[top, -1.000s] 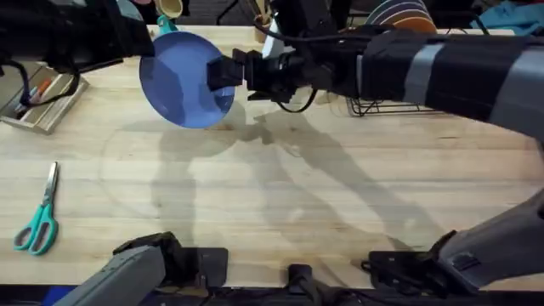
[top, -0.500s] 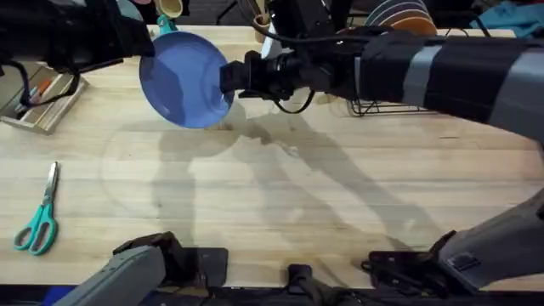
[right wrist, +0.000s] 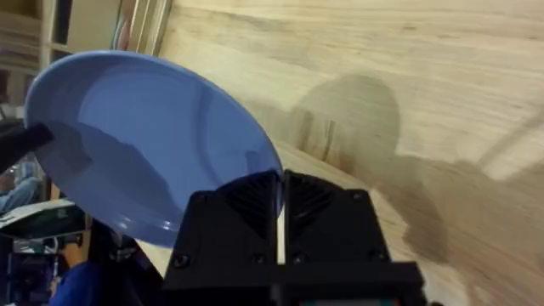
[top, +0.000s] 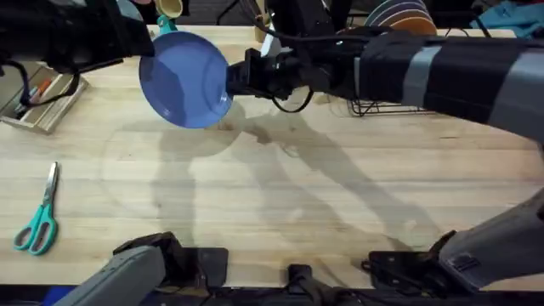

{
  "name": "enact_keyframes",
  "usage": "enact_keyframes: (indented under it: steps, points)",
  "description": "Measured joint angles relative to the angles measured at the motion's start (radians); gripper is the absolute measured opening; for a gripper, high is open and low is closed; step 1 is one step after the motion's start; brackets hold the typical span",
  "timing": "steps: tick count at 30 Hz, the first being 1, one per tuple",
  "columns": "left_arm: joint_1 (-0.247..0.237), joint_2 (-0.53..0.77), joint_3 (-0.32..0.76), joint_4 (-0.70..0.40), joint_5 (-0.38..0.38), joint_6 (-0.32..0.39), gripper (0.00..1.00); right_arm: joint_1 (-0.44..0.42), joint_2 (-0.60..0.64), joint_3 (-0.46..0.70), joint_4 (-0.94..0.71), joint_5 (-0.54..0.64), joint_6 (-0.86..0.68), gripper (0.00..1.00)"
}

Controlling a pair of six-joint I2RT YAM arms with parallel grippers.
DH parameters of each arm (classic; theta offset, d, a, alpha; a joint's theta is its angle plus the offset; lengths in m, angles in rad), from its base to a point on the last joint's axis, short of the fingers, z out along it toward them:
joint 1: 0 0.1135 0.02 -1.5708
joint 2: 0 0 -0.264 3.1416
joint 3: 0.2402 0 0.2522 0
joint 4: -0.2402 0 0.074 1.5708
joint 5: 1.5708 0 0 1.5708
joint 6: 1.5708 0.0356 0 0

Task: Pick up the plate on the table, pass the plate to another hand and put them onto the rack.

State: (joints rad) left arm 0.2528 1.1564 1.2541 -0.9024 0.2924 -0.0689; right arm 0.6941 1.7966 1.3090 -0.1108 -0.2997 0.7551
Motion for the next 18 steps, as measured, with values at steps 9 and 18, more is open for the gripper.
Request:
enact_keyframes:
  steps: [9,18]
  points:
    - [0.0,0.0,0.0,0.0,-0.001,0.0,0.041,0.003,0.0,0.0,-0.001,0.0,-0.013,0.03]
    - [0.0,0.0,0.0,0.0,0.001,-0.005,0.299,-0.012,0.0,0.0,-0.003,0.0,-0.076,0.029]
